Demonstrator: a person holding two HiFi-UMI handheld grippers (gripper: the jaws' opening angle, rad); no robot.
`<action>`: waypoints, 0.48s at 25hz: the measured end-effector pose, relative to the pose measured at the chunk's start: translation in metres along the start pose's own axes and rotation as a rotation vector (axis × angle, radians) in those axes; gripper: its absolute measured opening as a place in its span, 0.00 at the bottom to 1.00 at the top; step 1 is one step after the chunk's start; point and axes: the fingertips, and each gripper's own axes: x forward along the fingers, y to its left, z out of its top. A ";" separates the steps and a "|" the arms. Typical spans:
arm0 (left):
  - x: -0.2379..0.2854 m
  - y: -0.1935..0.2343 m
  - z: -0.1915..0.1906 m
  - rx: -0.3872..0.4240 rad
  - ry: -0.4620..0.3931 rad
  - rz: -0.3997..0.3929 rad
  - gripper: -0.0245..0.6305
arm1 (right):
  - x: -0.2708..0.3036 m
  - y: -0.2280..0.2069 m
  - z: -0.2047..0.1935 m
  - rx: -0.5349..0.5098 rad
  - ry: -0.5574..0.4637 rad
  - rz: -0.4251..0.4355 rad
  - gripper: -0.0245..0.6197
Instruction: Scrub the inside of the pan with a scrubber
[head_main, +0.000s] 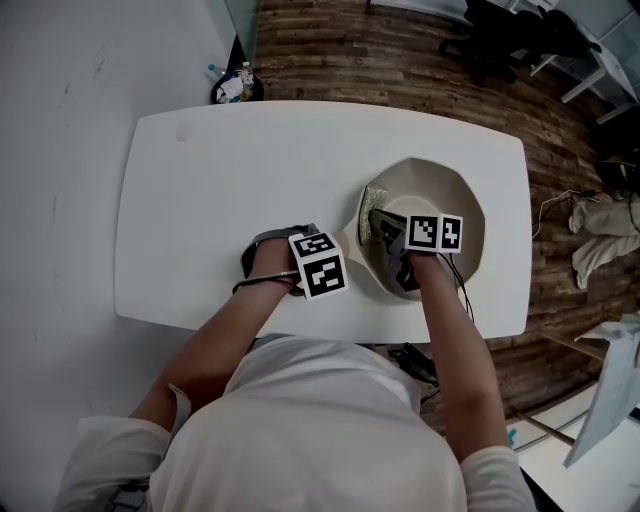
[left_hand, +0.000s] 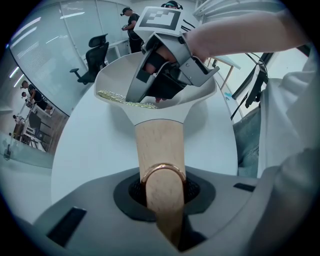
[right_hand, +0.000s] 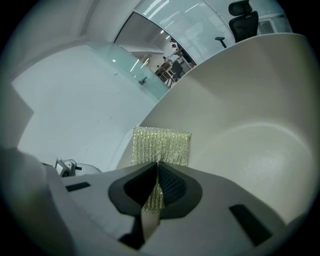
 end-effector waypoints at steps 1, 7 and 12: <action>0.000 0.000 0.000 0.001 0.000 0.000 0.15 | 0.000 -0.001 0.004 0.003 -0.019 -0.003 0.08; 0.000 0.000 0.001 0.003 -0.004 -0.004 0.15 | 0.000 -0.010 0.025 0.026 -0.116 -0.029 0.08; 0.000 0.000 0.001 0.006 -0.008 -0.007 0.15 | -0.001 -0.016 0.039 0.018 -0.165 -0.060 0.08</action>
